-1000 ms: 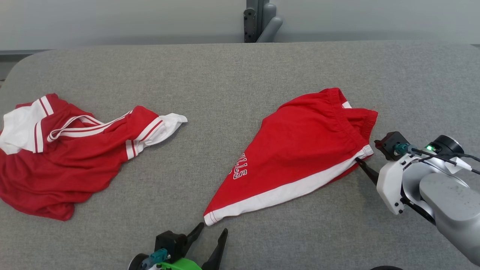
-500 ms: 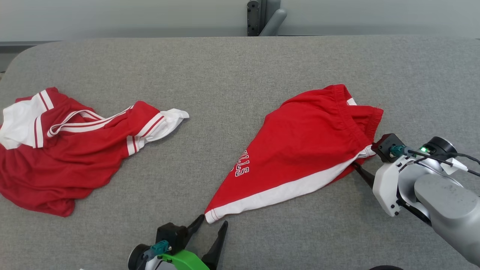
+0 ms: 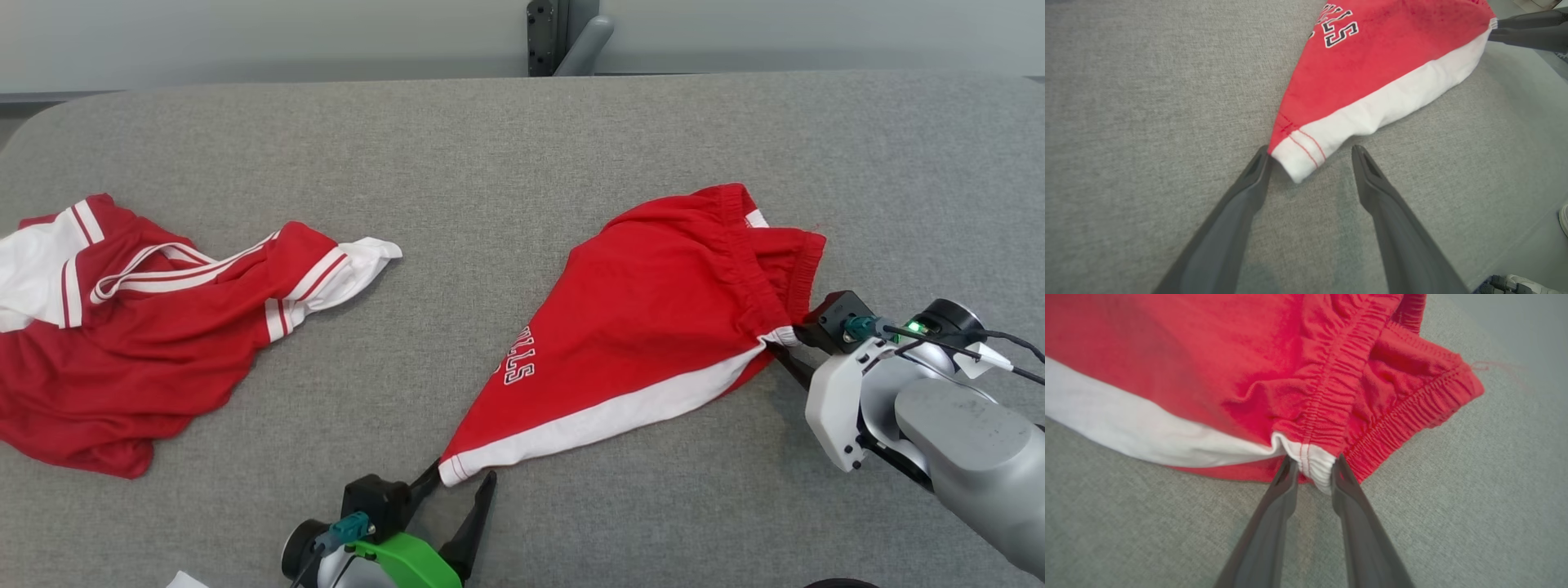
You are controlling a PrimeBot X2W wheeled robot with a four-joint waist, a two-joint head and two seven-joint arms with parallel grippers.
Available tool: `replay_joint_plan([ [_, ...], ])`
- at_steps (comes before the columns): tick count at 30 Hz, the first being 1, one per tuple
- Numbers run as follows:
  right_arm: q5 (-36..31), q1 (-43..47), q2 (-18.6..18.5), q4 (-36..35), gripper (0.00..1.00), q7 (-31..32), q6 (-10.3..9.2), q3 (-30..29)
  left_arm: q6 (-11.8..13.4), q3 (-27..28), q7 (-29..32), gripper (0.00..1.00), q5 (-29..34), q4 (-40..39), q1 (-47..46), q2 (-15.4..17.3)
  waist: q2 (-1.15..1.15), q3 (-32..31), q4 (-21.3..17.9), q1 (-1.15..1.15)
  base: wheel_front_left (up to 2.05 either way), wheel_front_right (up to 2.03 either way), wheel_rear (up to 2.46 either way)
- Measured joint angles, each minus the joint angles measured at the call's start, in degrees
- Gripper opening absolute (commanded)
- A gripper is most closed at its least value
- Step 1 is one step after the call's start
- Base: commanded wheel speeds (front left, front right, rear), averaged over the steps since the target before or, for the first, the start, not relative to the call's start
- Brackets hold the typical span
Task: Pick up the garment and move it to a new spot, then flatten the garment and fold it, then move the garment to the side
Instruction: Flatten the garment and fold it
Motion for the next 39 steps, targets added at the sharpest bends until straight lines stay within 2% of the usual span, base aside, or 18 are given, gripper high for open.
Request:
replay_joint_plan([
  [3, 0.60, -0.26, 0.09, 0.00, 0.26, -0.02, 0.00, 0.40, 0.00, -0.26, -0.25, 0.70, -0.45, 0.53, -0.67, -0.12, 0.00, 0.03, -0.18, 0.00, 0.00, 0.00, 0.00],
  [5, 1.07, -0.35, 0.21, -0.03, 0.16, -0.02, 0.00, 0.66, 0.00, -0.45, -0.49, 0.47, -0.75, 1.10, -0.87, -0.22, 0.00, 0.01, -0.30, 0.00, 0.00, 0.00, 0.00],
  [6, 1.24, -0.36, 0.18, -0.02, 0.10, -0.02, 0.00, 0.75, 0.00, -0.57, -0.62, 0.38, -1.07, 1.33, -0.99, -0.30, 0.00, 0.01, -0.35, 0.00, 0.00, 0.00, 0.00],
  [7, 1.65, -0.36, 0.15, -0.01, 0.00, -0.02, 0.00, 0.82, 0.00, -0.68, -0.65, 0.32, -1.36, 1.52, -1.15, -0.37, 0.00, 0.01, -0.40, 0.00, 0.00, 0.00, 0.00],
  [8, 1.91, -0.36, 0.15, -0.02, 0.00, -0.02, 0.00, 0.91, 0.01, -0.82, -0.66, 0.17, -1.51, 1.68, -1.32, -0.45, 0.00, 0.00, -0.44, 0.00, 0.00, 0.00, 0.00],
  [10, 2.47, -0.35, 0.20, -0.21, 0.00, -0.02, 0.00, 1.02, 0.00, -1.02, -0.73, 0.00, -1.86, 1.98, -1.65, -0.57, 0.00, -0.03, -0.54, 0.00, 0.00, 0.00, 0.00],
  [15, 4.31, -0.14, 0.14, -1.47, 0.00, -0.20, 0.00, 1.19, 0.00, -1.53, -0.92, 0.00, -2.49, 2.09, -1.75, -0.48, 0.00, -0.25, -0.86, 0.00, 0.00, 0.00, 0.00],
  [20, 12.24, -0.49, -1.88, -7.77, 0.00, -2.25, 0.00, -1.60, 0.00, -0.13, -0.99, 0.00, -4.65, -2.16, -1.84, 1.59, 0.00, -0.66, -1.36, 0.00, 0.00, 0.00, 0.00],
  [25, 19.38, -1.12, -8.34, -19.44, 0.00, -2.70, 0.00, -5.09, 0.00, 1.70, -0.96, 0.00, -7.77, -11.23, -0.93, 6.57, 0.00, -1.40, -2.67, 0.00, 0.00, 0.00, 0.00],
  [30, 24.72, -1.19, -16.21, -30.83, 0.00, -2.68, 0.00, -10.10, 0.41, 4.56, 2.26, 0.00, -10.65, -25.08, 1.44, 12.37, 0.00, -2.06, -4.84, 0.00, 0.00, 0.00, 0.00],
  [37, 30.50, -1.24, -25.50, -44.77, 0.00, -3.70, 0.00, -20.29, 3.32, 9.46, 10.80, 0.00, -14.23, -48.55, 2.06, 20.61, -0.01, -2.33, -7.91, 0.00, 0.00, 0.00, 0.00],
  [39, 31.55, -1.40, -27.52, -47.69, 0.00, -3.63, 0.00, -22.79, 3.46, 10.44, 14.41, 0.00, -16.31, -53.73, 0.58, 22.27, -0.01, -1.78, -8.39, 0.00, 0.00, 0.00, 0.00],
])
